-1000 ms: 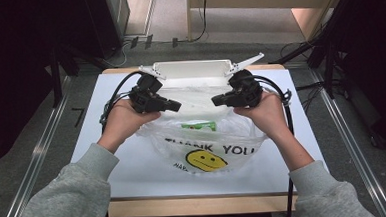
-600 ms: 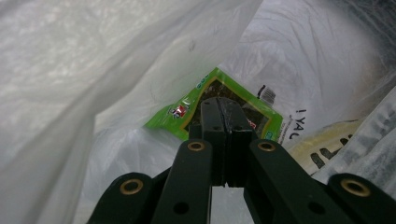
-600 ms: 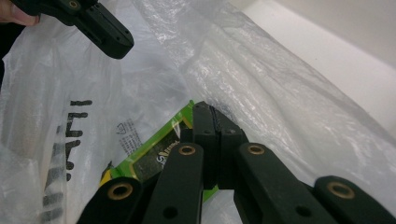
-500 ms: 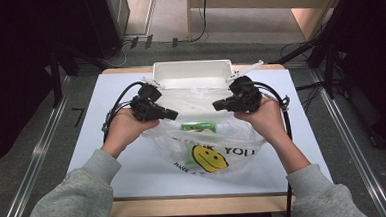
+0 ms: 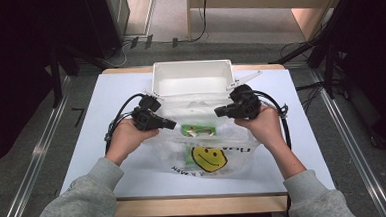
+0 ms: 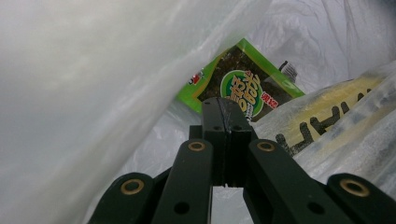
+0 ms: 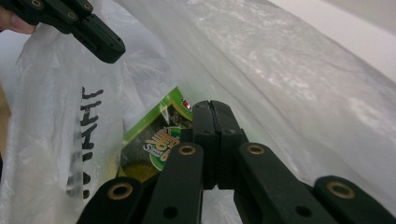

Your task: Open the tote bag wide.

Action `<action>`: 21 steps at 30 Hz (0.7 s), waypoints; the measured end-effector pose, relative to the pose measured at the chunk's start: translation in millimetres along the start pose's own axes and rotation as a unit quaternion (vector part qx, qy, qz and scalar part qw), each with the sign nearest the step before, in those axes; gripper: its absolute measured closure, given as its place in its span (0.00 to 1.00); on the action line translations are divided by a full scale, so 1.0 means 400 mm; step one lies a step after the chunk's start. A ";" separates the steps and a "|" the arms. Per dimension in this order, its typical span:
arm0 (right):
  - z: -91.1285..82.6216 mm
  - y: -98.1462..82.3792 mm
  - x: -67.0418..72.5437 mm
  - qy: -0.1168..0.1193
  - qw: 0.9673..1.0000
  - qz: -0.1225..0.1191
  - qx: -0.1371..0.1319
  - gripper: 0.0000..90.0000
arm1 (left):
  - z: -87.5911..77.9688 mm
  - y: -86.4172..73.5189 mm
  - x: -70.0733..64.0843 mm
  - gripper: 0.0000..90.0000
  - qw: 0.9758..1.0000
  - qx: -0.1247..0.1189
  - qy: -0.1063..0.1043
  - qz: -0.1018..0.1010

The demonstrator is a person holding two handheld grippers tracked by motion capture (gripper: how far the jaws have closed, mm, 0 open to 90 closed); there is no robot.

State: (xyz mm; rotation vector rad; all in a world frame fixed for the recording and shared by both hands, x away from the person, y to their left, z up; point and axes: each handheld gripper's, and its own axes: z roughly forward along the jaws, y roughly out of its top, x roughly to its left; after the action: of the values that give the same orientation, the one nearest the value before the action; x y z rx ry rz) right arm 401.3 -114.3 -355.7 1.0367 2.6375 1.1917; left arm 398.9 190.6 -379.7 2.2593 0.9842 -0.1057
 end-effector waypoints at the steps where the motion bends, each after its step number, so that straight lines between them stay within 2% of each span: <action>1: 0.000 0.000 0.000 0.000 1.000 0.000 0.000 1.00 | 0.000 0.000 0.000 1.00 1.000 0.000 0.000 0.000; 7: 0.018 -0.050 -0.017 -0.016 1.000 0.013 0.000 1.00 | 0.012 -0.029 0.004 1.00 1.000 -0.015 0.010 0.000; 12: 0.042 -0.091 -0.034 -0.016 0.999 0.030 0.006 1.00 | 0.023 -0.048 0.007 1.00 1.000 -0.017 0.017 -0.003; 15: 0.051 -0.108 -0.043 -0.020 0.999 0.040 0.008 1.00 | 0.031 -0.056 0.009 1.00 1.000 -0.022 0.017 -0.008; 21: 0.065 -0.131 -0.047 -0.031 0.998 0.045 0.010 1.00 | 0.044 -0.075 0.012 1.00 0.999 -0.032 0.023 -0.013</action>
State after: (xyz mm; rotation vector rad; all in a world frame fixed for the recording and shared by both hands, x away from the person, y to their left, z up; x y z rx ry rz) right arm 395.0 -133.7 -413.6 1.1879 2.5875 1.1322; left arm 385.0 197.9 -410.9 2.1992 1.0273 -0.0320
